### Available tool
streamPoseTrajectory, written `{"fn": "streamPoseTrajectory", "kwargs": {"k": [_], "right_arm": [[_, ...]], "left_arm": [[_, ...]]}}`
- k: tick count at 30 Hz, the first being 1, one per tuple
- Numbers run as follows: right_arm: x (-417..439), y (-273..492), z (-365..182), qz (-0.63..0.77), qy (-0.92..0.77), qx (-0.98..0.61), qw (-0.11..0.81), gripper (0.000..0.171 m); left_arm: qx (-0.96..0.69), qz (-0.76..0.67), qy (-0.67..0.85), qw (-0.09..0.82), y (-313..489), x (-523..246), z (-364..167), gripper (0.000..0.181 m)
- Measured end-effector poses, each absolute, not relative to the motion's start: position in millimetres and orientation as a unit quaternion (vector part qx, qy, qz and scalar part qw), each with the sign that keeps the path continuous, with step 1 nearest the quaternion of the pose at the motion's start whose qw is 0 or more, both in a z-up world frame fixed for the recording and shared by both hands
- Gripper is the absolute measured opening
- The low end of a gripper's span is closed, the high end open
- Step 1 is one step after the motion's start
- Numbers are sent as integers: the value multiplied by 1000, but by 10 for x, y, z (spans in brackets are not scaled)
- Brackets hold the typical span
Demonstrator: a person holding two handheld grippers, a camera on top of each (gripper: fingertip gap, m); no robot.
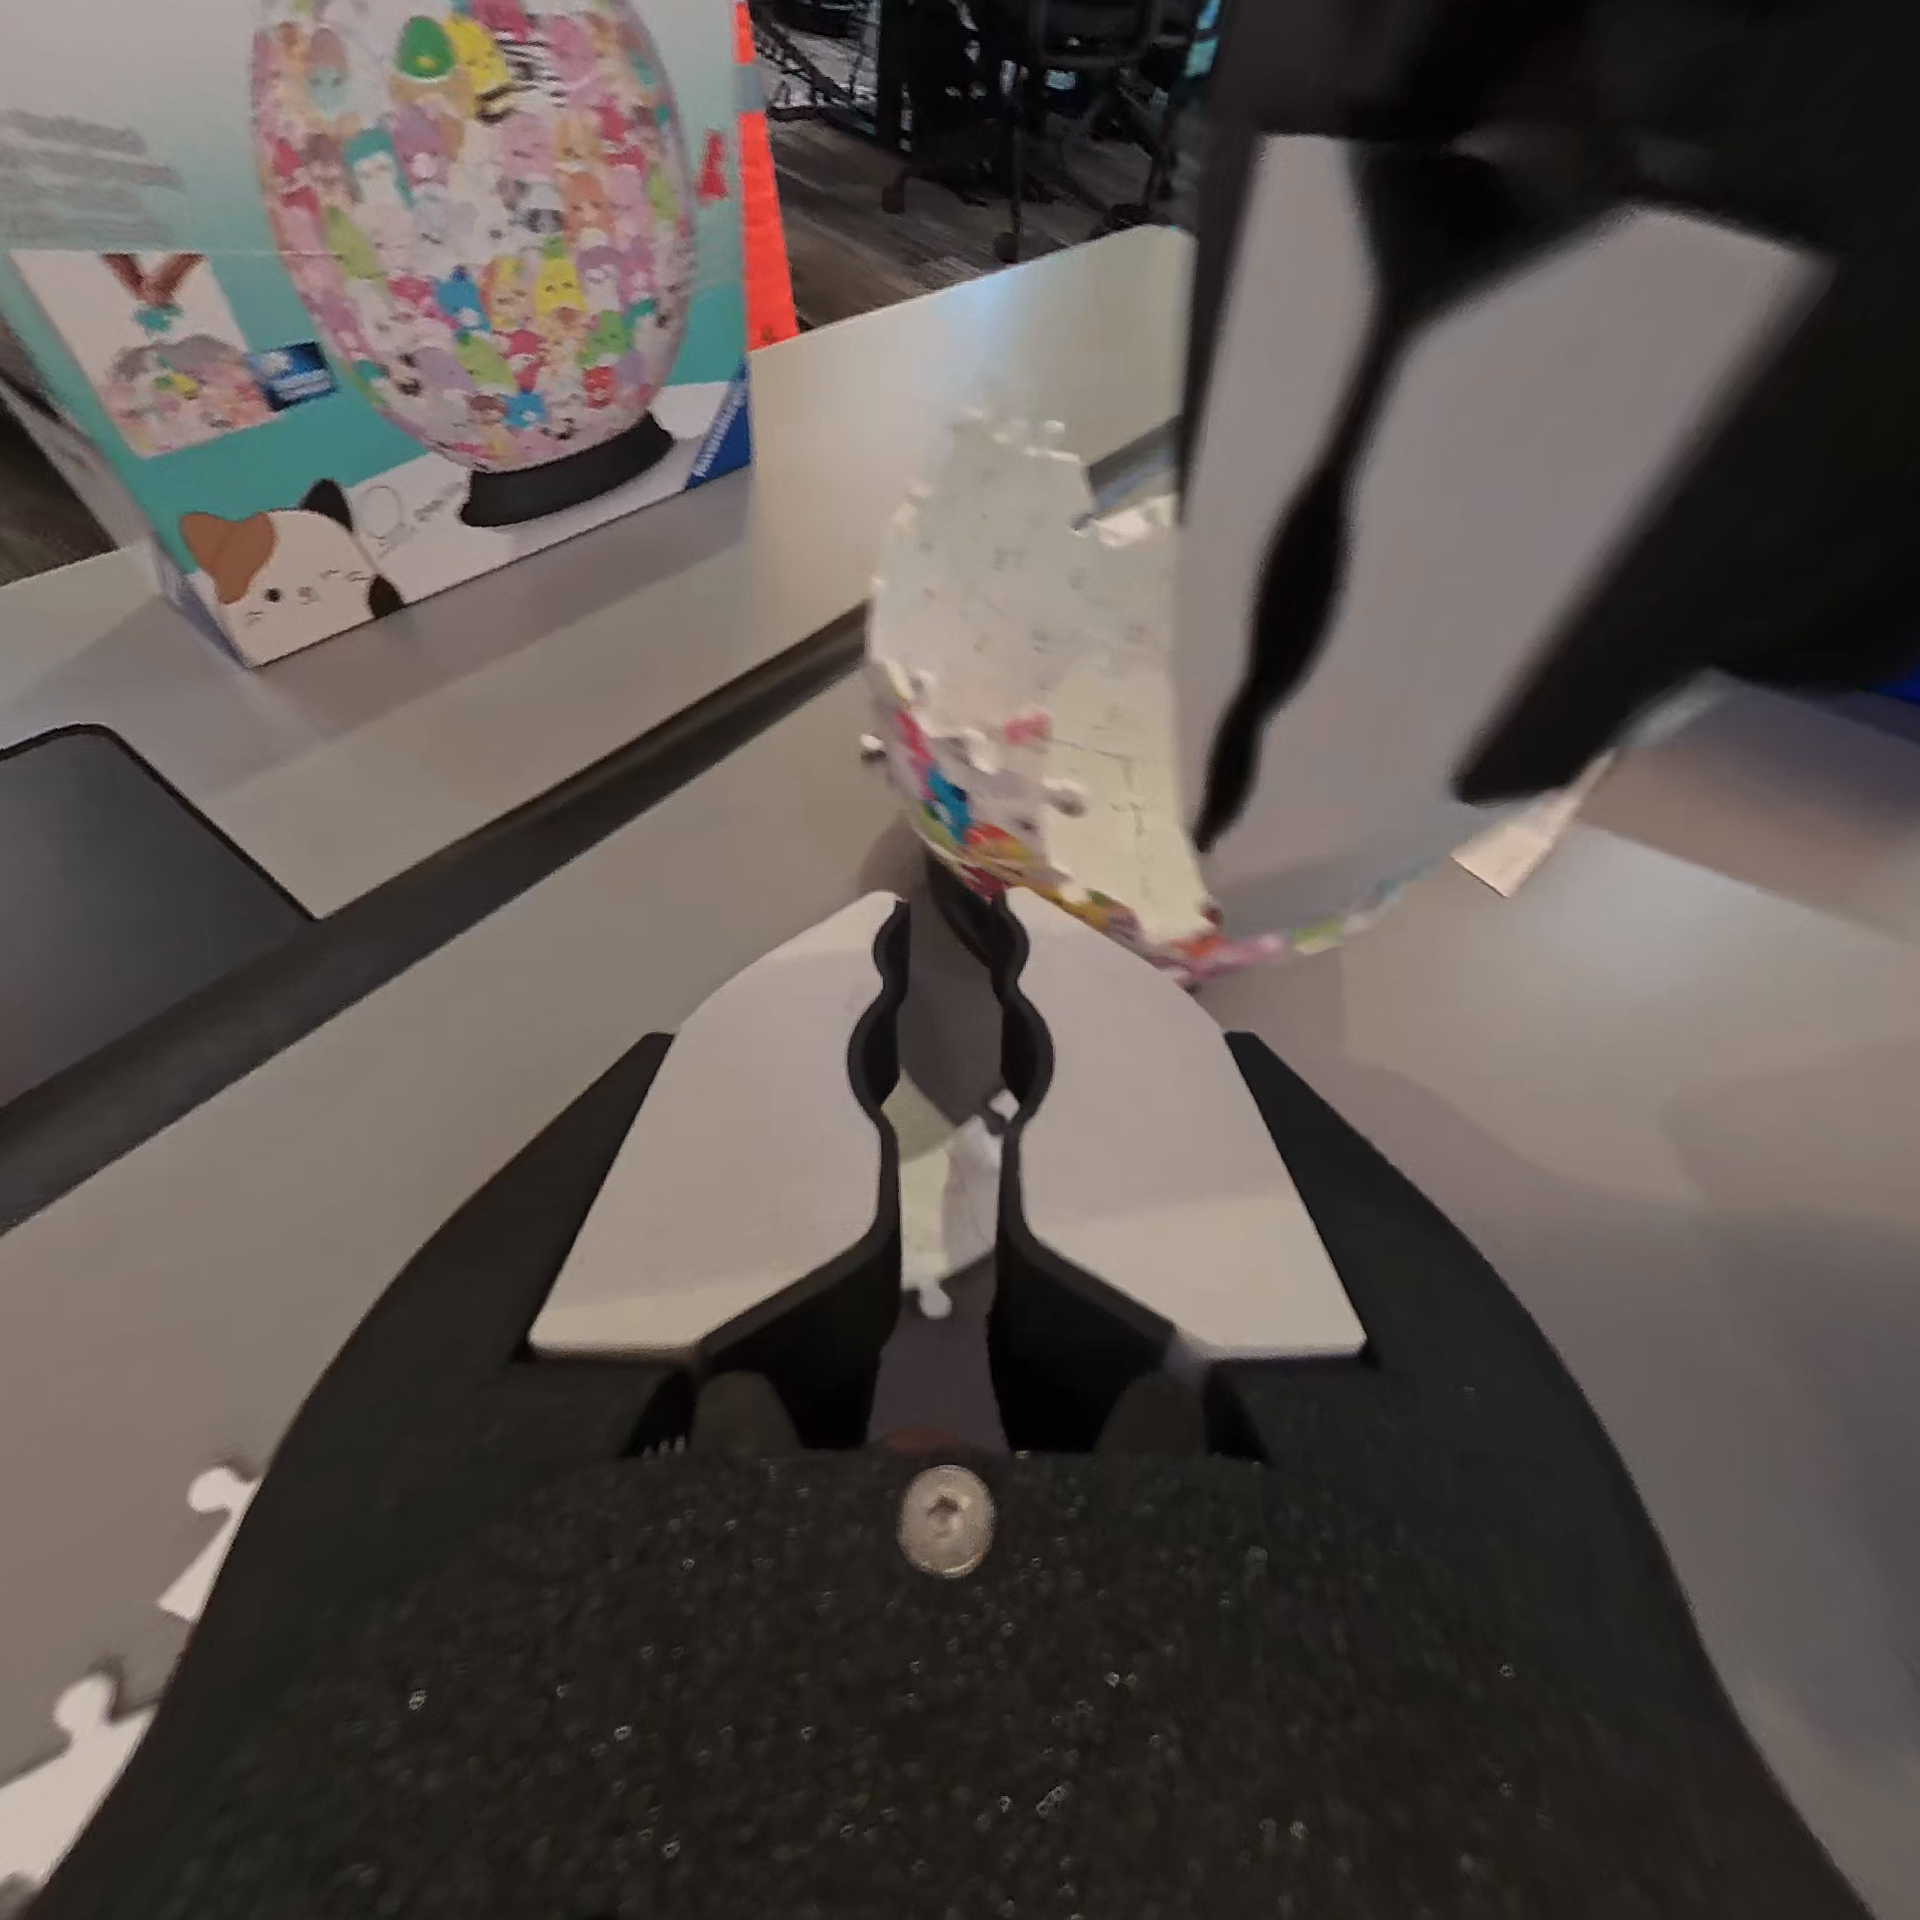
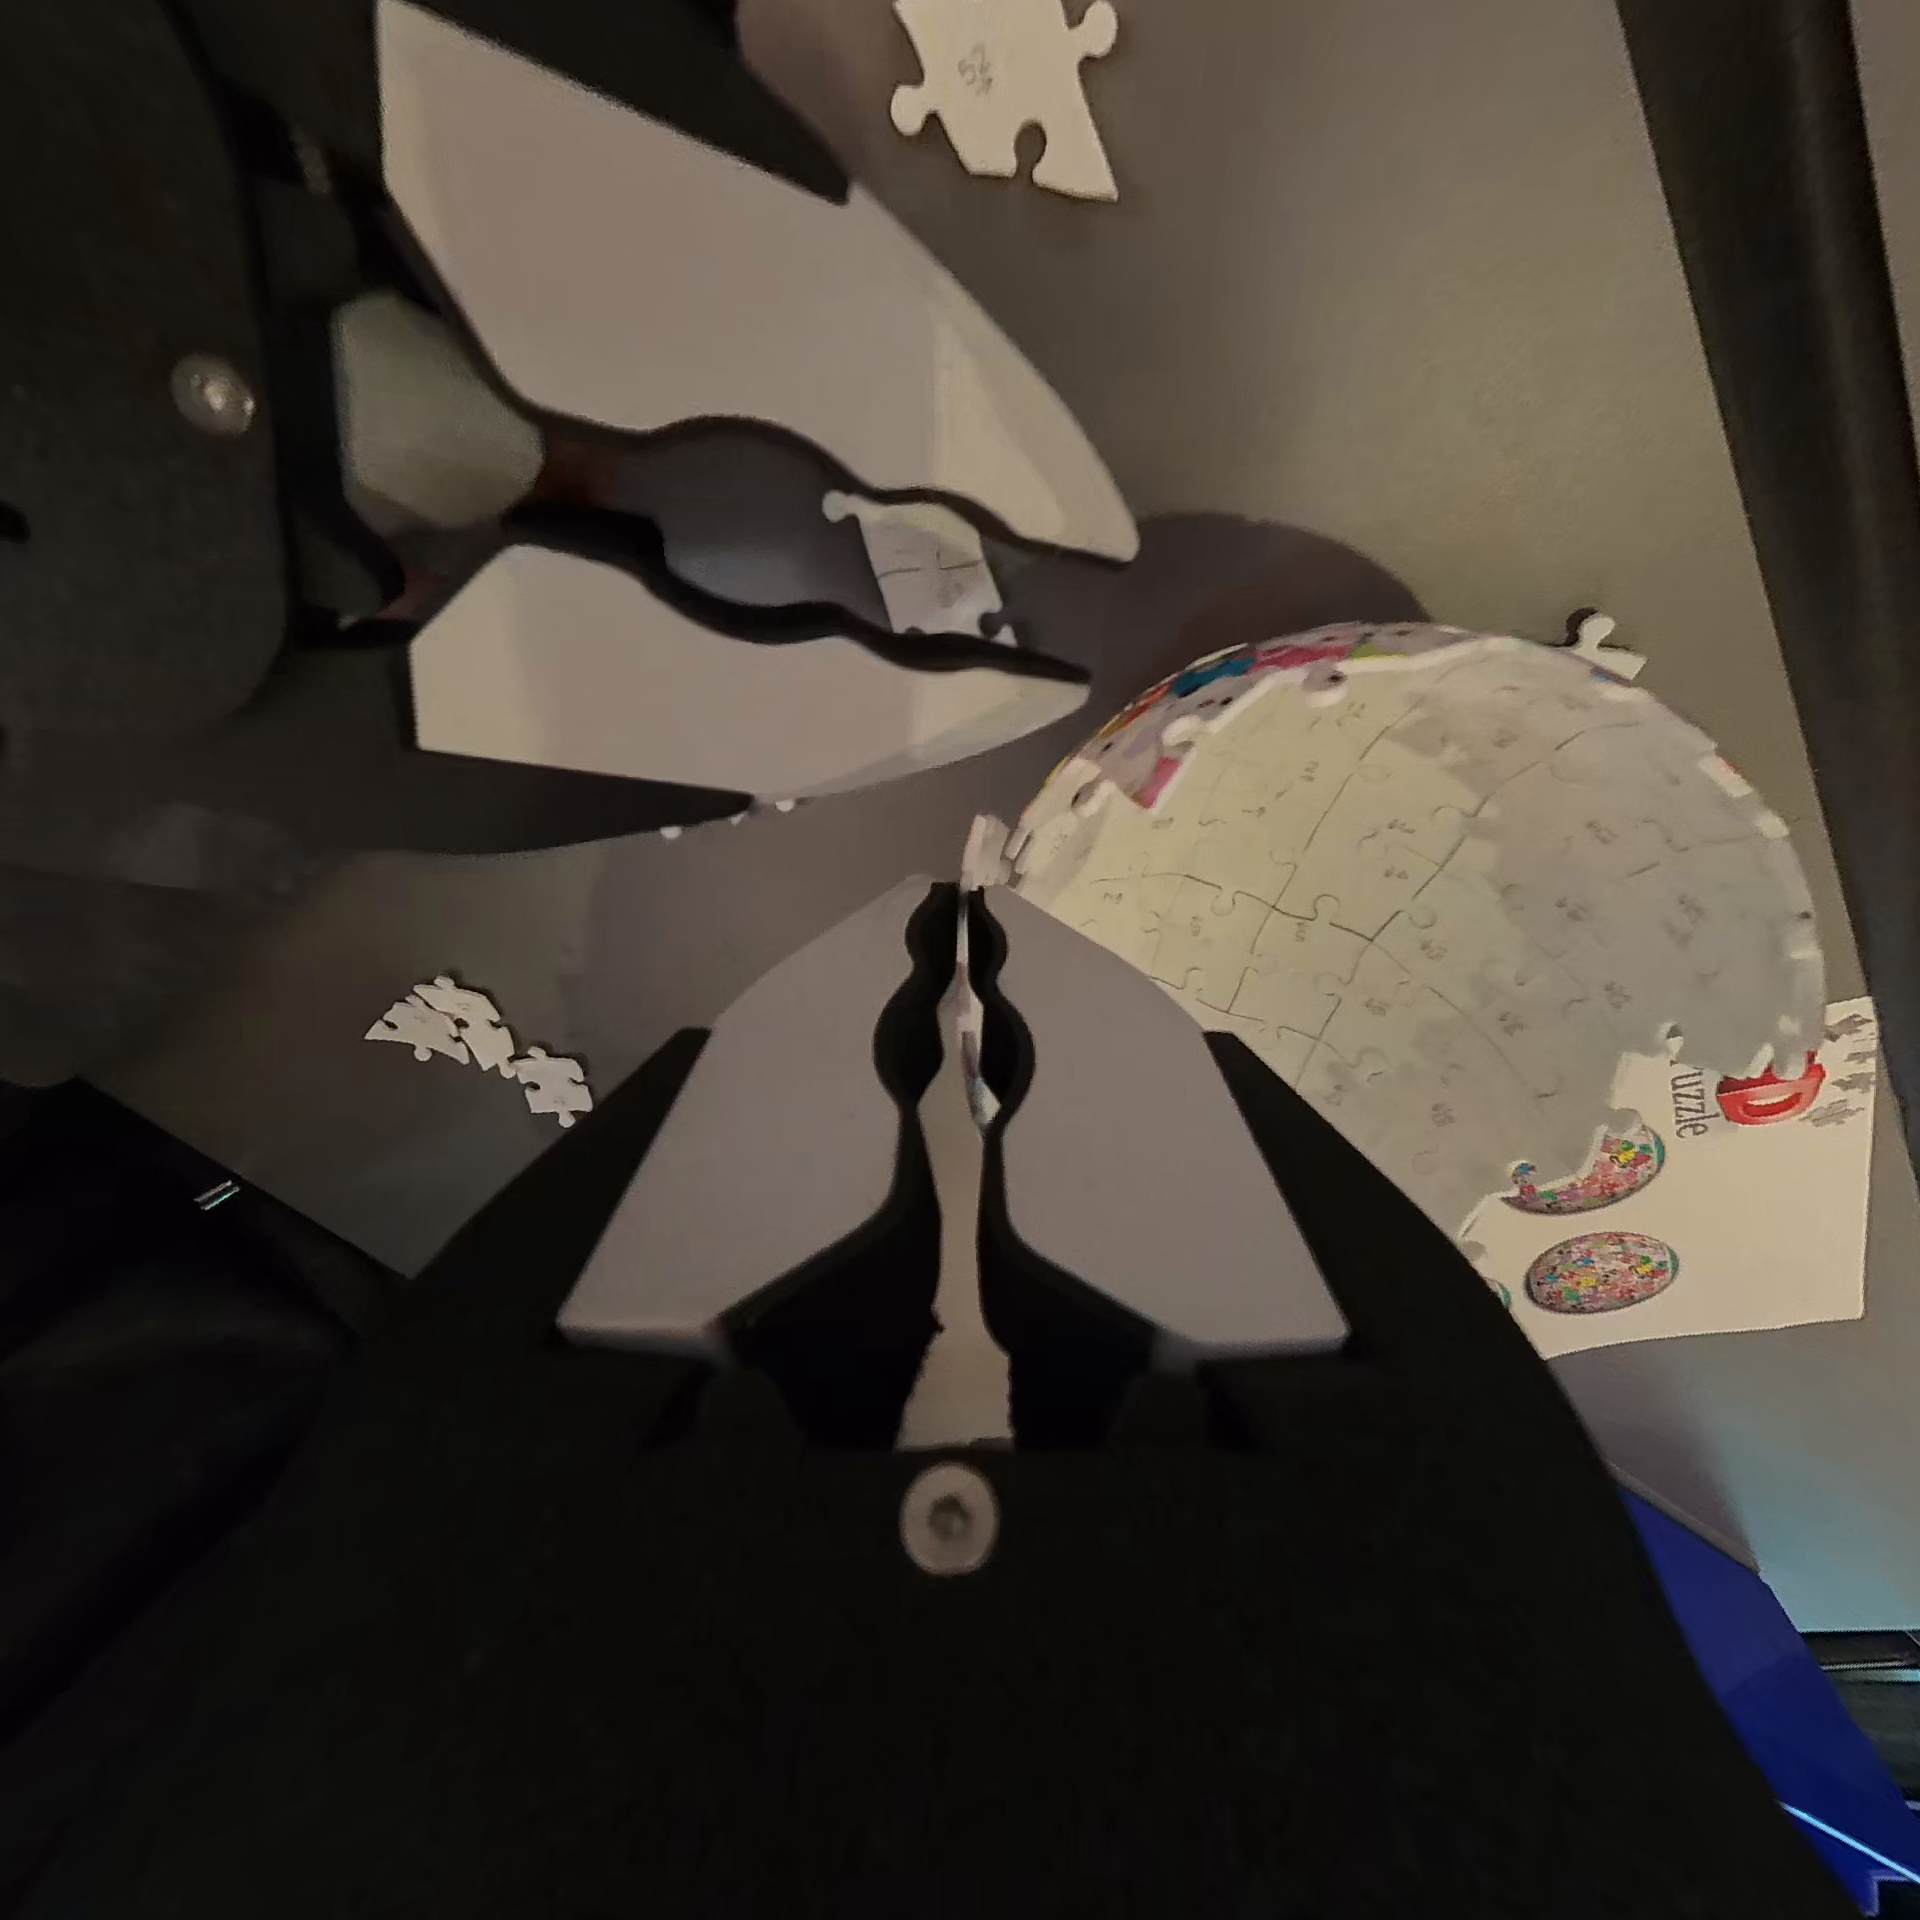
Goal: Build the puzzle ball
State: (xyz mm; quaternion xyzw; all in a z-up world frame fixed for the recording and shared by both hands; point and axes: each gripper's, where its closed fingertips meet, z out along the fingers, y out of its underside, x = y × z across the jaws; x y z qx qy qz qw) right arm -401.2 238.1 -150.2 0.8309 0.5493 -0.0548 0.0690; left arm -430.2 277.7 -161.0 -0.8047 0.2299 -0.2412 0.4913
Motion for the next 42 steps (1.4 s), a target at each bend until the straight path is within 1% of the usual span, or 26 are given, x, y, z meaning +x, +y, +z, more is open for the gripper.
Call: {"fn": "streamPoseTrajectory", "kwargs": {"k": [4, 11, 17, 20, 24, 28, 42], "right_arm": [[-4020, 2409, -1493, -51, 548, 833, 61, 2], [-3998, 2443, -1472, -48, 541, 838, 53, 2], [-3974, 2458, -1461, -43, 537, 841, 52, 2], [-3960, 2467, -1457, -41, 535, 842, 52, 2], [-3952, 2488, -1454, -46, 533, 843, 50, 2], [-3944, 2501, -1467, -53, 531, 844, 49, 2], [-3929, 2499, -1478, -68, 532, 842, 48, 3]], "left_arm": [[-801, -260, 231, 487, 2834, -4278, -1597, 17], [-800, -248, 249, 486, 2813, -4236, -1617, 24], [-790, -249, 267, 492, 2754, -4193, -1594, 24], [-785, -249, 295, 485, 2668, -4122, -1613, 20], [-780, -222, 337, 479, 2572, -4033, -1676, 9], [-777, -193, 365, 475, 2530, -3979, -1732, 5], [-765, -267, 339, 478, 2500, -3893, -1602, 4]]}}
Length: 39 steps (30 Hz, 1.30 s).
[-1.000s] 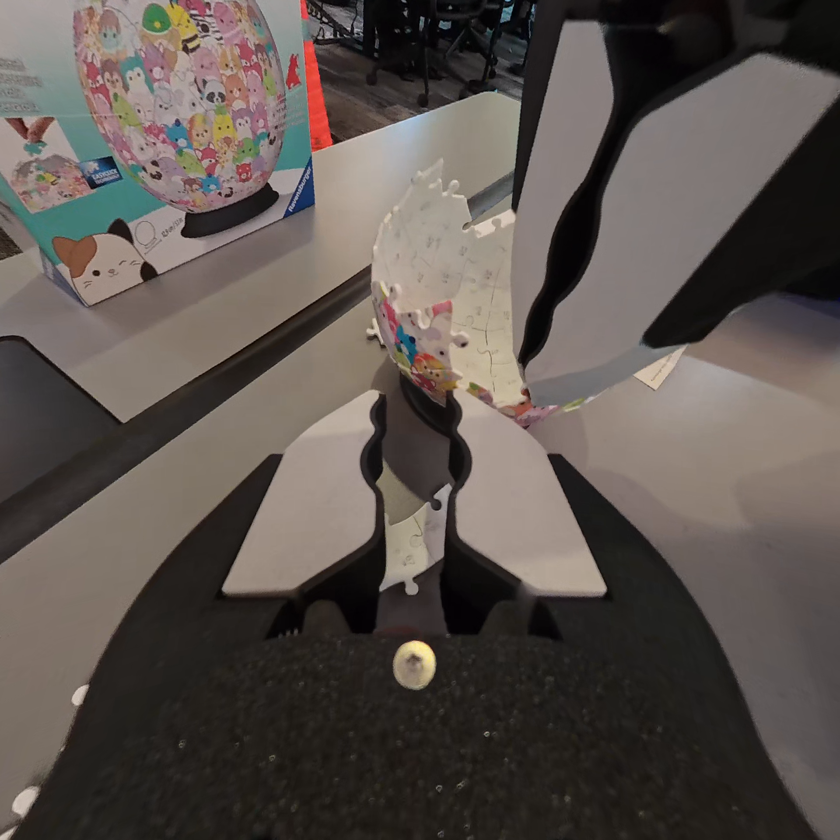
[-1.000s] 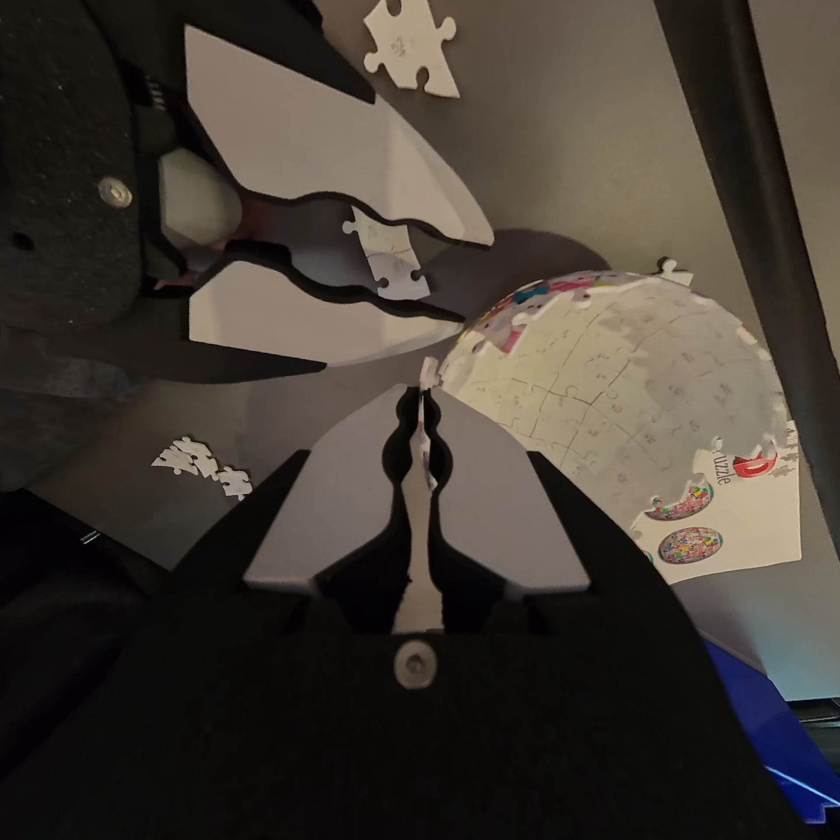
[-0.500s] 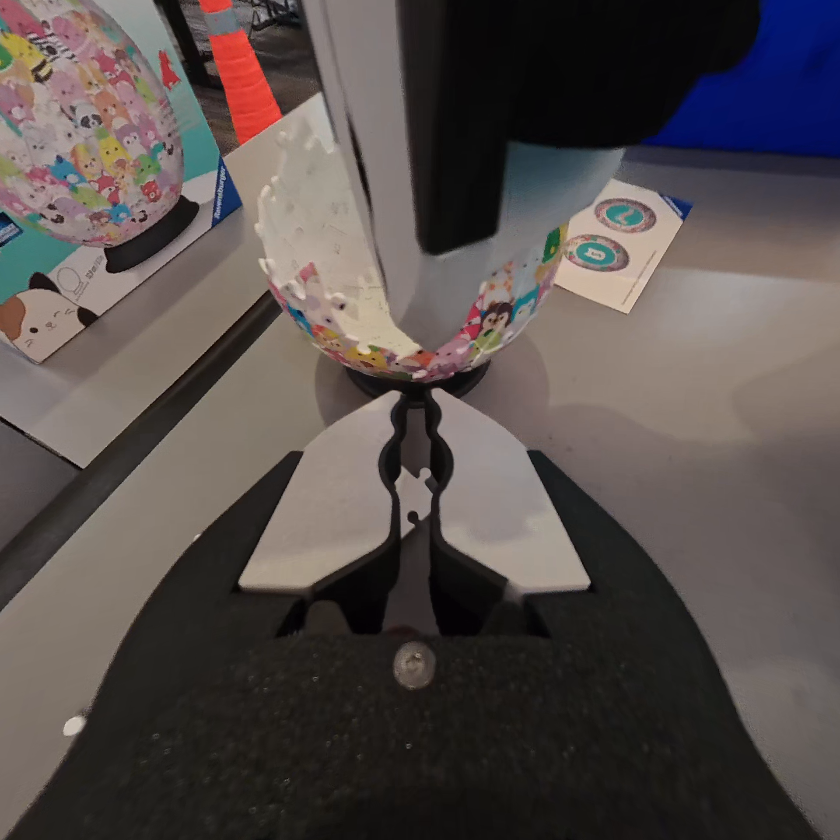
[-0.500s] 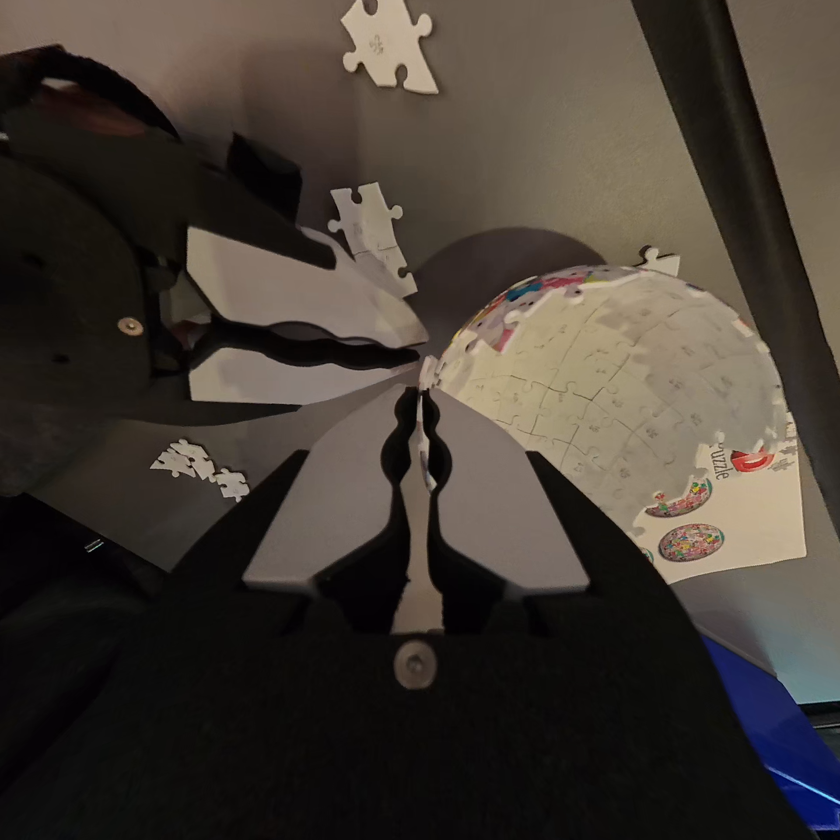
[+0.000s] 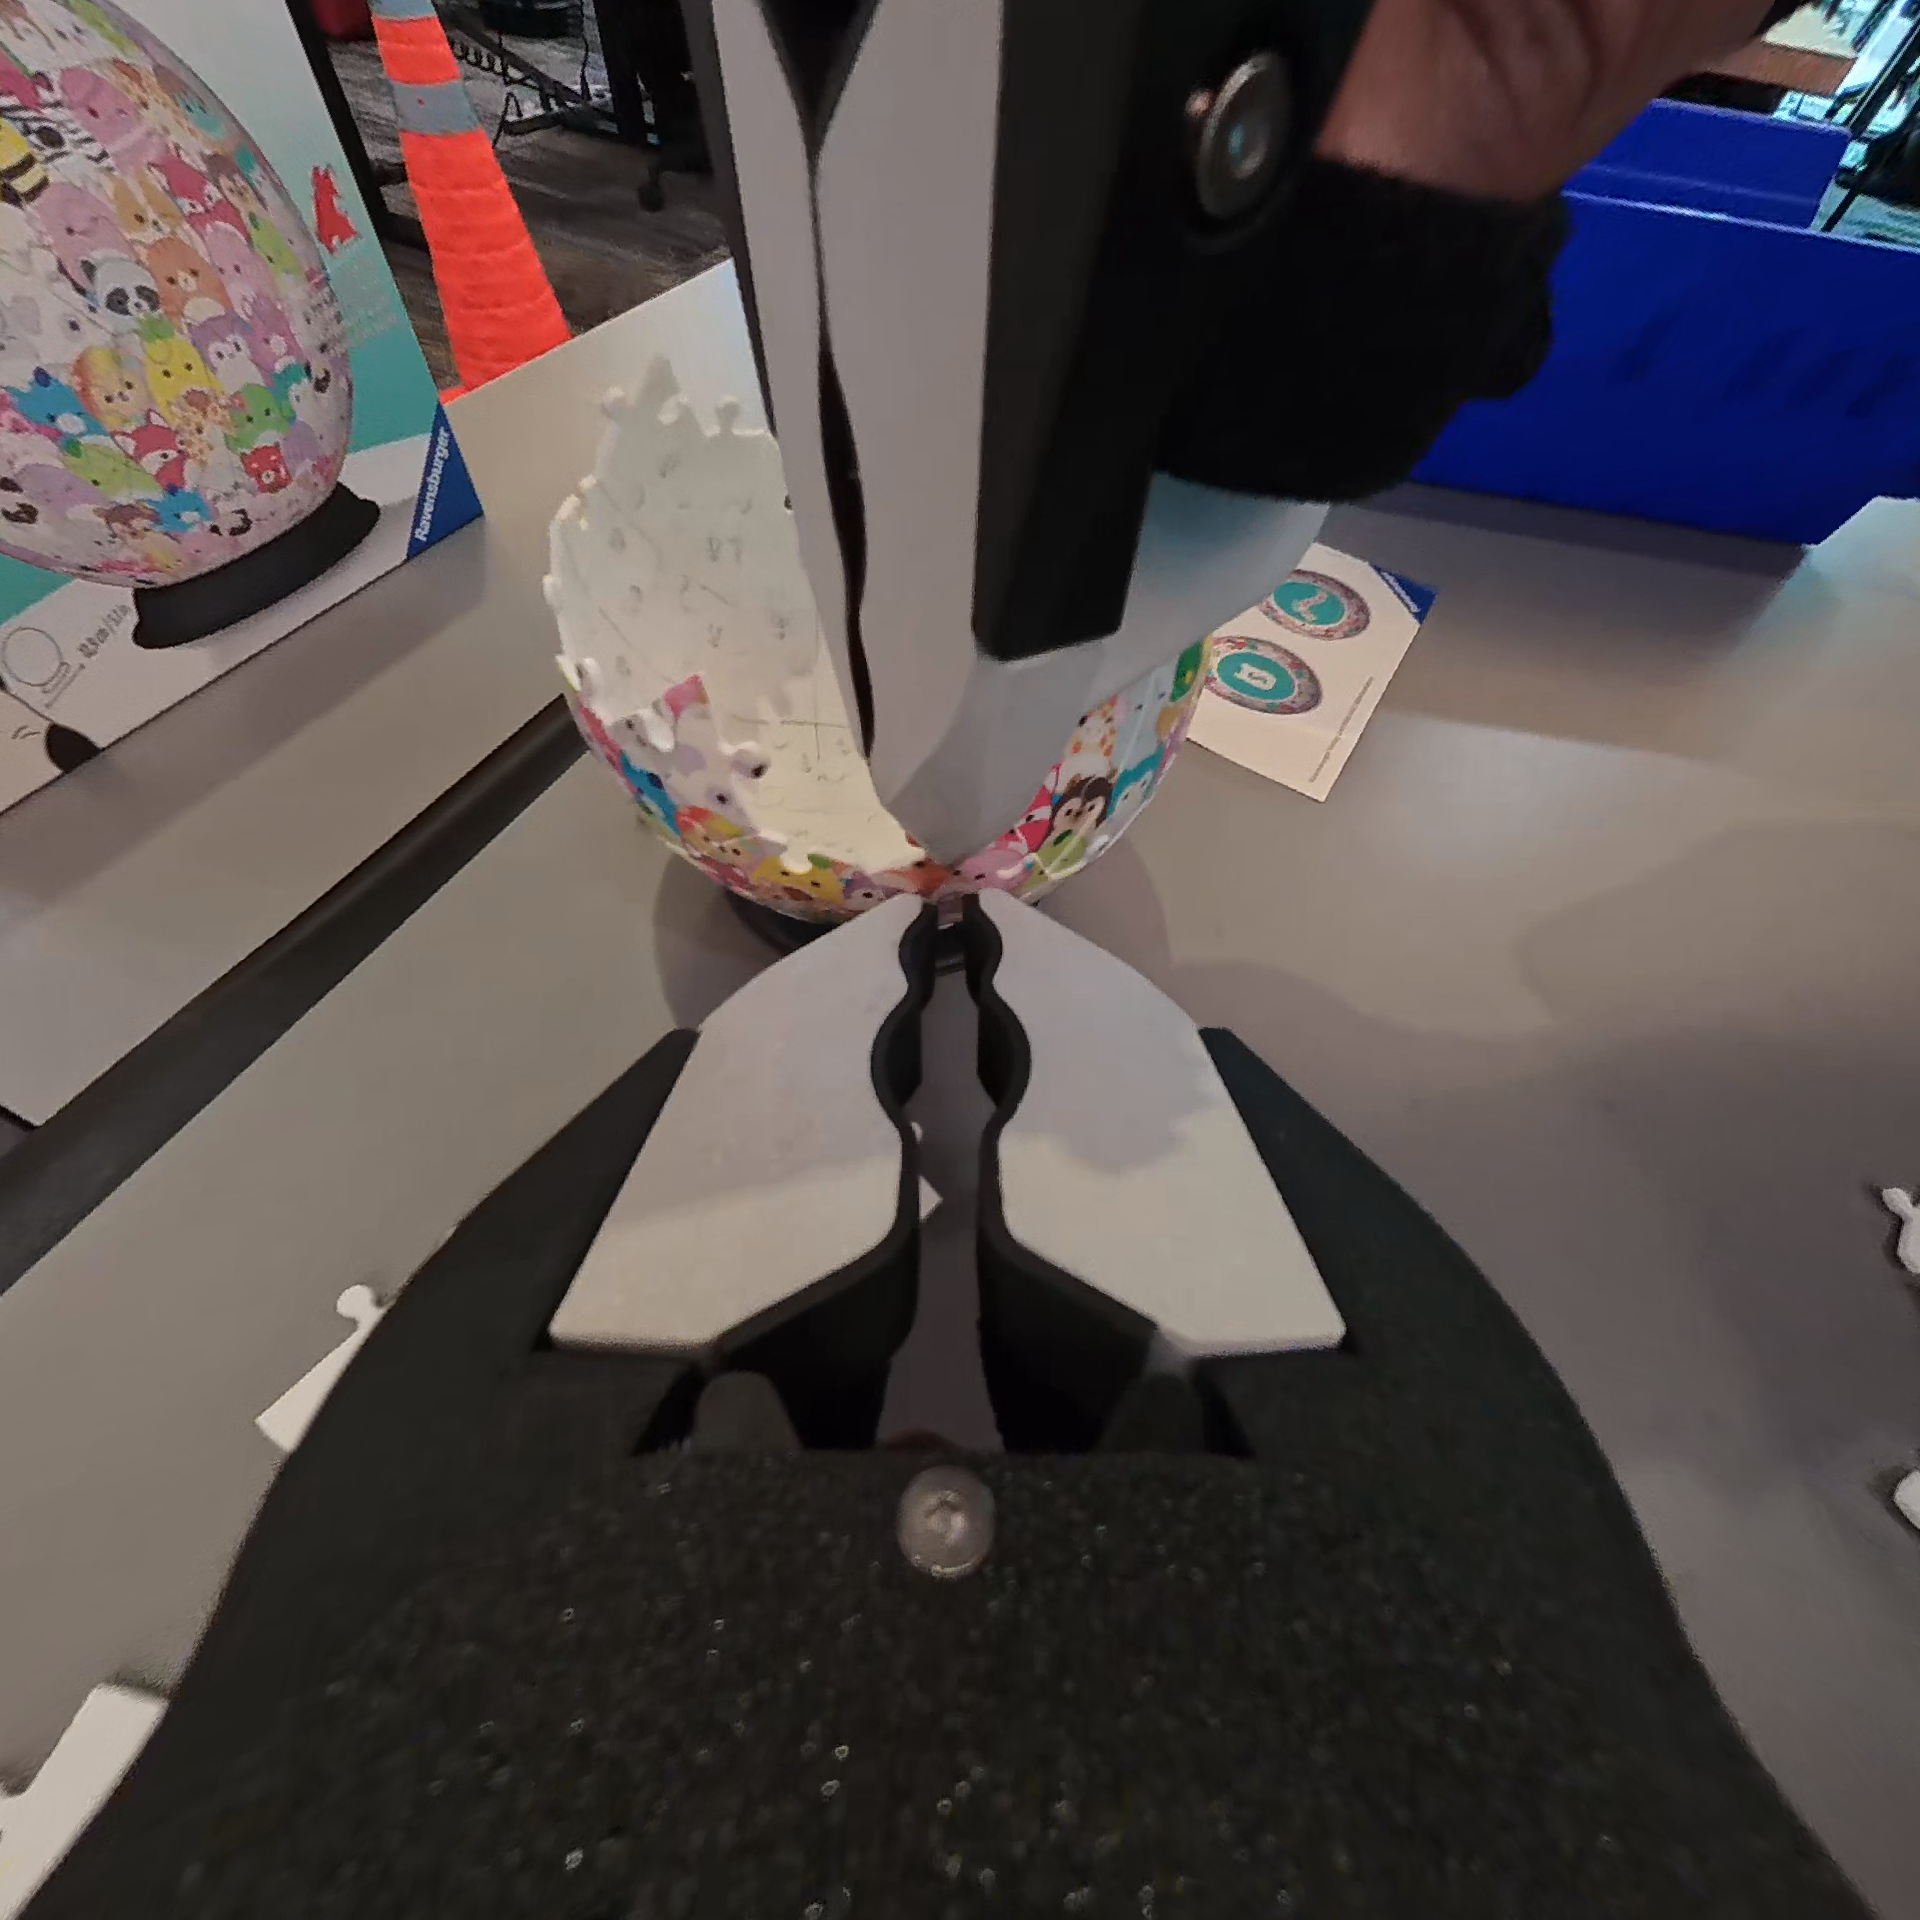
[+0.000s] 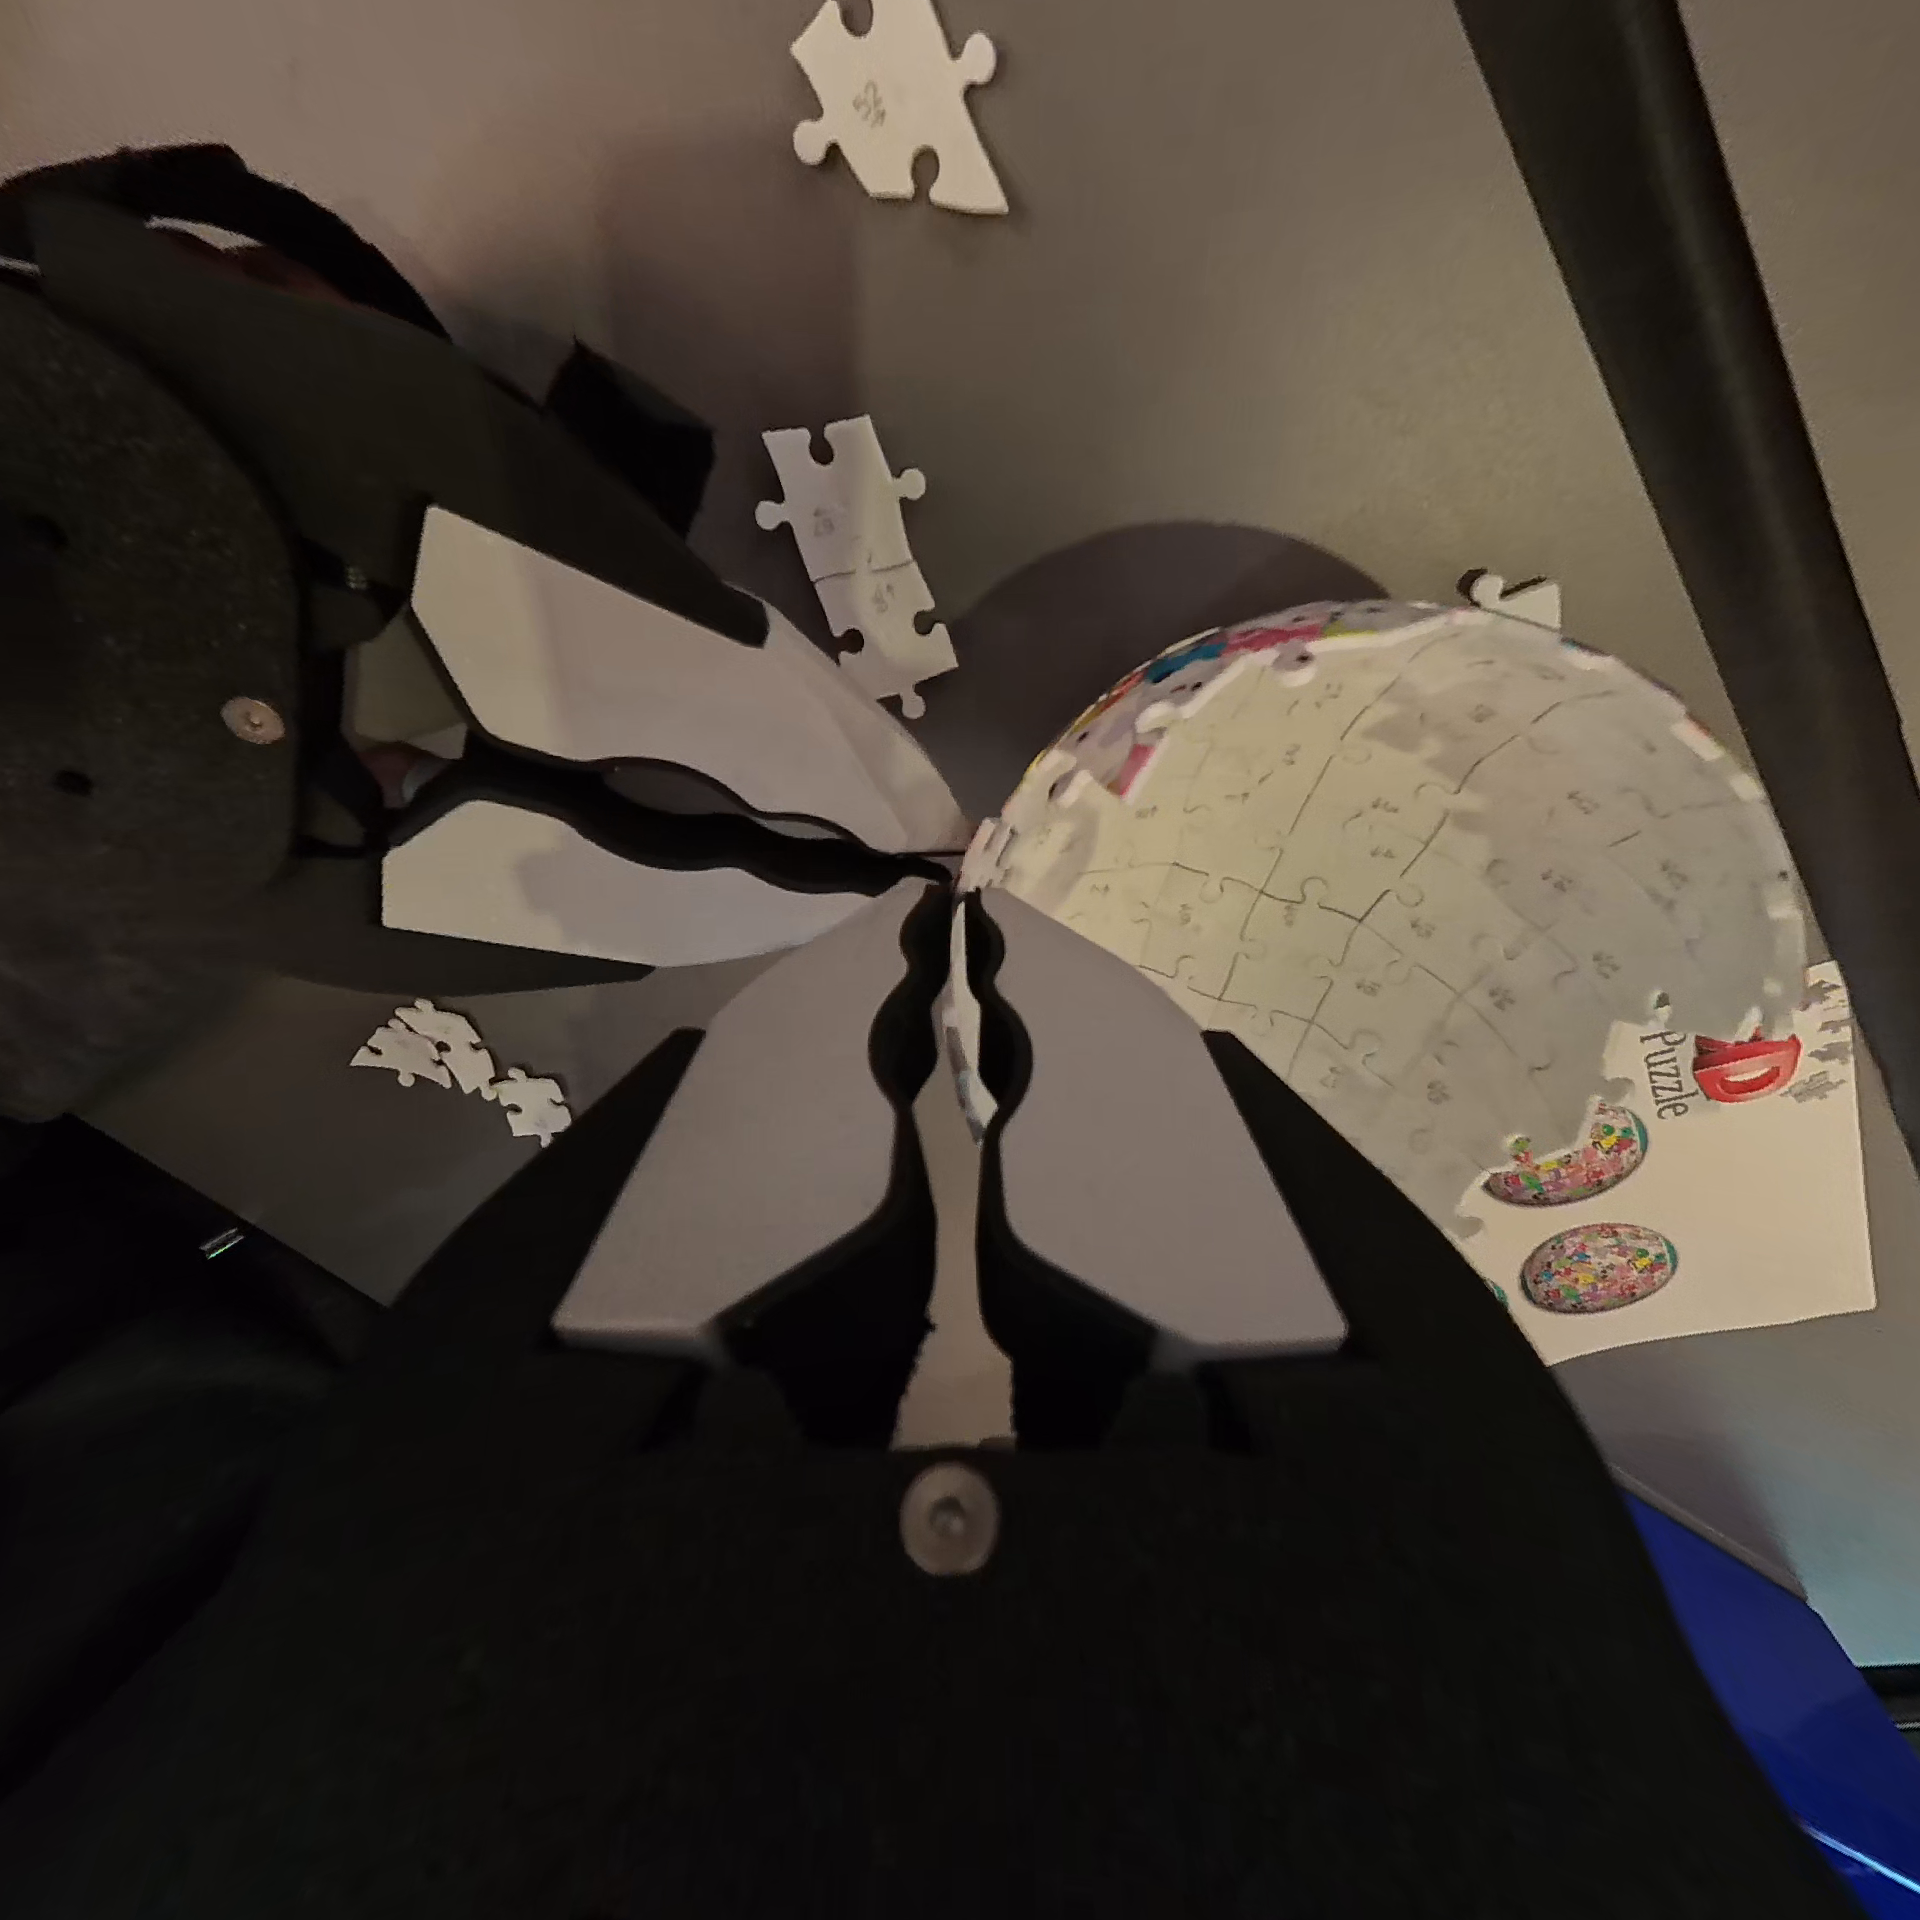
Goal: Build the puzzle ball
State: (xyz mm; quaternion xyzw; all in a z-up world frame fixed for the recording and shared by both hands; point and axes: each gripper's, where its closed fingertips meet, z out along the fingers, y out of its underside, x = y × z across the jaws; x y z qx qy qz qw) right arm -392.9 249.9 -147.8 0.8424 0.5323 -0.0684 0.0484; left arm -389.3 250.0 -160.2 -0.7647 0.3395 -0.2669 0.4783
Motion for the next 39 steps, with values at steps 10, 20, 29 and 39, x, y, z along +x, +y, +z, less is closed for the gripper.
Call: {"fn": "streamPoseTrajectory", "kwargs": {"k": [10, 20, 29, 39], "right_arm": [[-3935, 2492, -1483, -72, 539, 838, 49, 6], [-4002, 2521, -1083, -138, 593, 793, 13, 22], [-3774, 2422, -1297, -93, 633, 768, 12, 24], [-3772, 2387, -1413, -109, 598, 792, 63, 26]], "left_arm": [[-764, -262, 346, 477, 2485, -3867, -1612, 4], [-761, -267, 347, 478, 2484, -3825, -1602, 4], [-762, -267, 347, 477, 2487, -3823, -1605, 5], [-765, -263, 351, 472, 2486, -3812, -1630, 5]]}}
